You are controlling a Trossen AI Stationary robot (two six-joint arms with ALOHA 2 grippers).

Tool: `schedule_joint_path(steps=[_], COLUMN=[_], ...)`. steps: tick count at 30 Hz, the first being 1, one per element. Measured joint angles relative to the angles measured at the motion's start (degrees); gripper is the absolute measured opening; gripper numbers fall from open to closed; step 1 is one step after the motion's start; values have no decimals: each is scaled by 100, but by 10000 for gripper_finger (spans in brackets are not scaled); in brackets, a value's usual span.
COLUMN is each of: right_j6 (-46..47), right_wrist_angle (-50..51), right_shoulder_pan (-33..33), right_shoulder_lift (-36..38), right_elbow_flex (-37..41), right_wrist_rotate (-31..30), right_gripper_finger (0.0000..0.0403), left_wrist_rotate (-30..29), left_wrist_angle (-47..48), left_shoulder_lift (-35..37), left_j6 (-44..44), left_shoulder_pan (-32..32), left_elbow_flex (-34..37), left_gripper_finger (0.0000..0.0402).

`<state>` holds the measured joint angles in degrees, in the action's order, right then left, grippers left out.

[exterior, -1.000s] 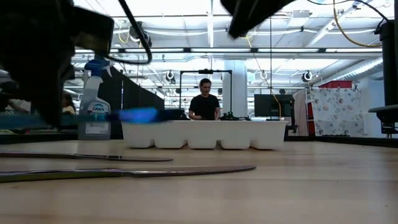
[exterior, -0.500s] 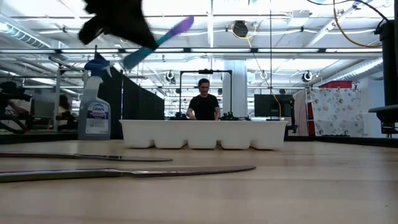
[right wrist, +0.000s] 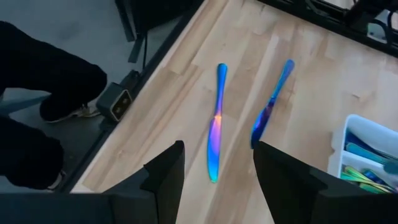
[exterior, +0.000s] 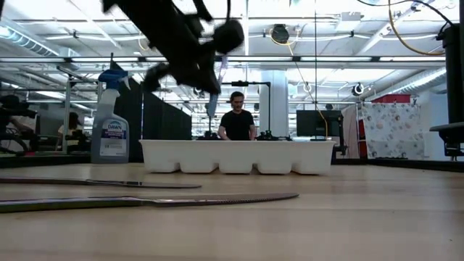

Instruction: Sort silverware

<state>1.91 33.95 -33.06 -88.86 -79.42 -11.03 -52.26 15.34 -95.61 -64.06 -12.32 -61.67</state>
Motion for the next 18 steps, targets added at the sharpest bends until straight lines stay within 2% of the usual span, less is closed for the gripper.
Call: schedule_joint_path(steps=[9,15,18], right_j6=[11,-3,-54], right_wrist_angle=[-30,-30,-23], right_shoulder_pan=[9,9,9], right_shoulder_lift=[0,0,0], right_elbow_flex=[0,0,0], right_wrist_rotate=[-121,-220,-229], right_gripper_finger=[176,176,176], left_wrist_rotate=[735,901,1175], left_wrist_angle=[-1260,-1345,-1338], left_shoulder_lift=[-833,-1283,-1461], left_j6=[304,-129,-193], left_shoulder_pan=[751,853,901], left_elbow_flex=[4,6,6], left_gripper_finger=[0,0,0])
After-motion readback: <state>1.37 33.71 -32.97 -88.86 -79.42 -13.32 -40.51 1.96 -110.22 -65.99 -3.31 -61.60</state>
